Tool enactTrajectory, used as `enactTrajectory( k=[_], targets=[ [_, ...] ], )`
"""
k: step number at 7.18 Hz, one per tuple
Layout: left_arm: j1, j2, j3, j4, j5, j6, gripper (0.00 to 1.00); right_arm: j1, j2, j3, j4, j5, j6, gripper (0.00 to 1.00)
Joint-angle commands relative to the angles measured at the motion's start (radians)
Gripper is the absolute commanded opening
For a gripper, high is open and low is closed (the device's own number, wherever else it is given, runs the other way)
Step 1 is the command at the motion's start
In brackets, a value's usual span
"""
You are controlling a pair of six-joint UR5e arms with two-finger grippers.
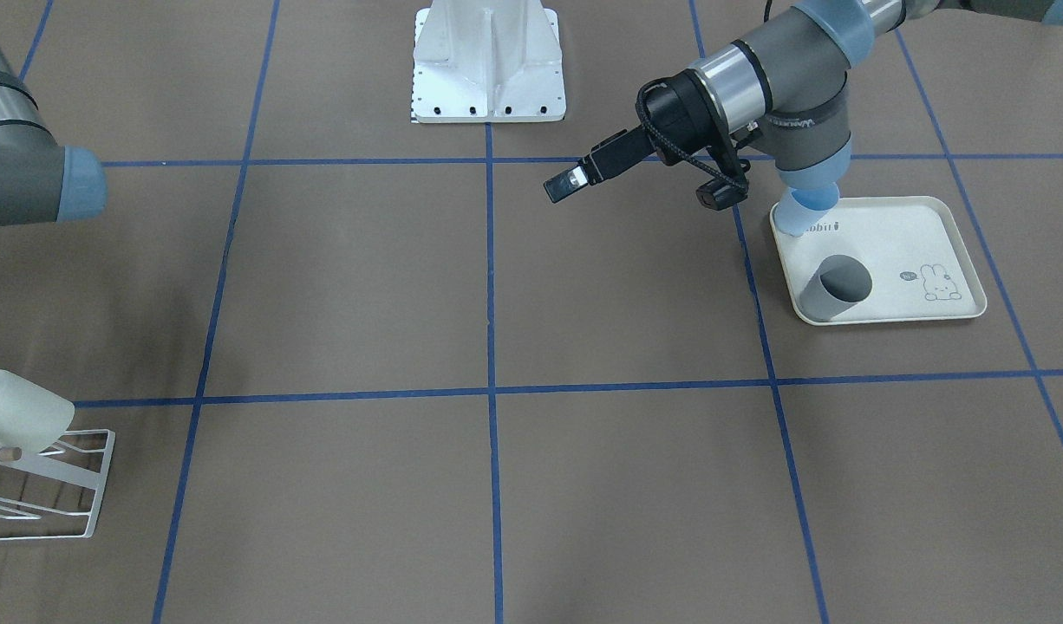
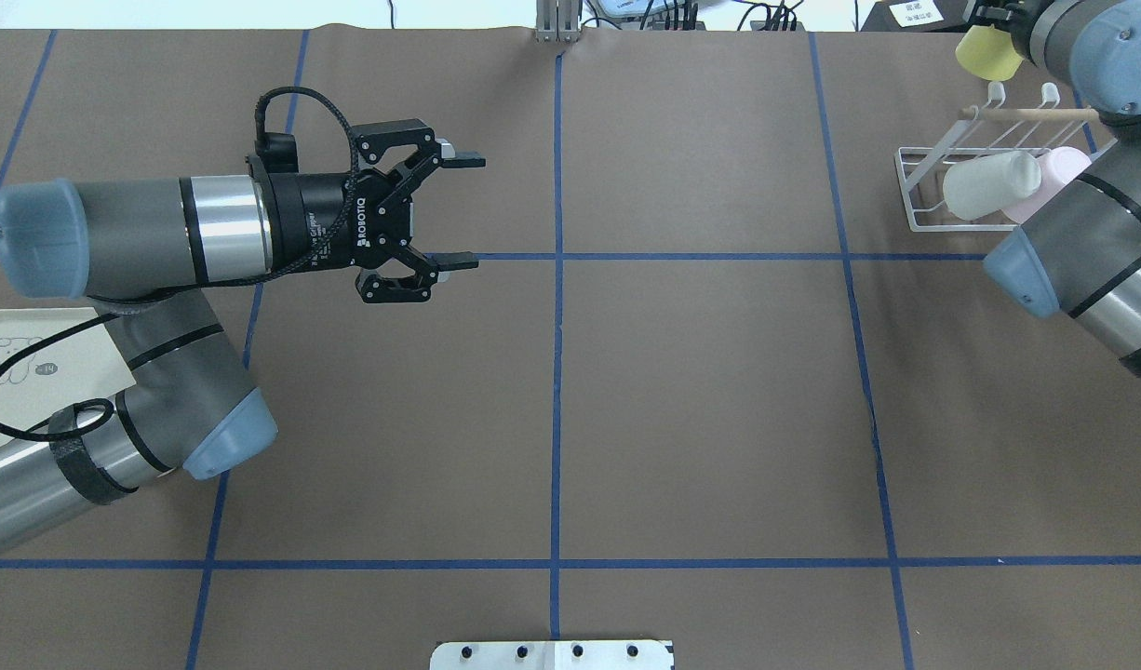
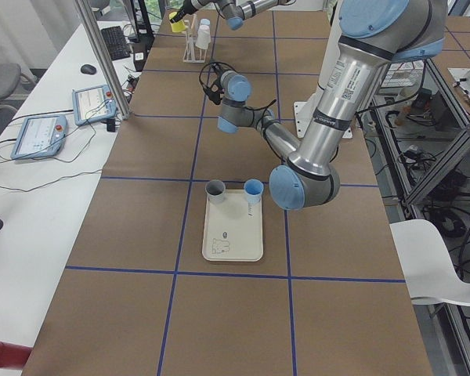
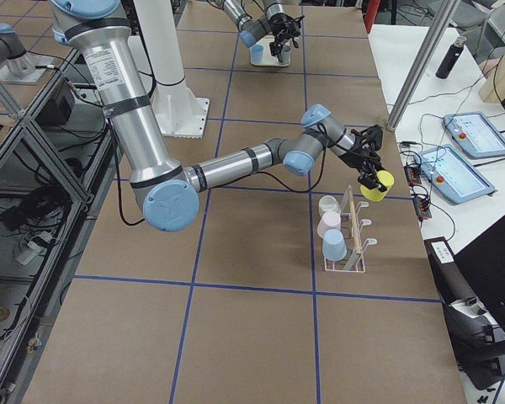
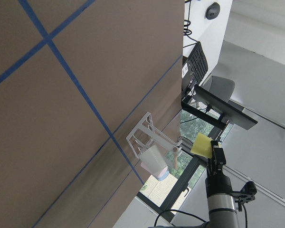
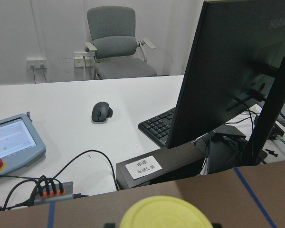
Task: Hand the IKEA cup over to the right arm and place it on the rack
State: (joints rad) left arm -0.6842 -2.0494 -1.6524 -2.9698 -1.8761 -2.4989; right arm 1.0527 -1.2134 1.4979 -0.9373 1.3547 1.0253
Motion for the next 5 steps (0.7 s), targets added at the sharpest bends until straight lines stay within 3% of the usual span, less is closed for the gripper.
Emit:
enactTrajectory(
  k=[1,4,5],
  targets=[
    [0.0,0.0,0.0,0.0,0.0,0.0,1.0,-0.01,-0.009,-0.016,0.0,-0.005,-0.002,0.05],
    [0.0,0.0,0.0,0.002,0.002,0.0,1.0,-0.01,-0.014,-0.036,0.0,-0.029,0.001,0.05],
    [0.0,0.0,0.0,0.0,0.0,0.0,1.0,-0.01,-0.018,-0.038,0.0,-0.029,0.002,0.15]
  ],
)
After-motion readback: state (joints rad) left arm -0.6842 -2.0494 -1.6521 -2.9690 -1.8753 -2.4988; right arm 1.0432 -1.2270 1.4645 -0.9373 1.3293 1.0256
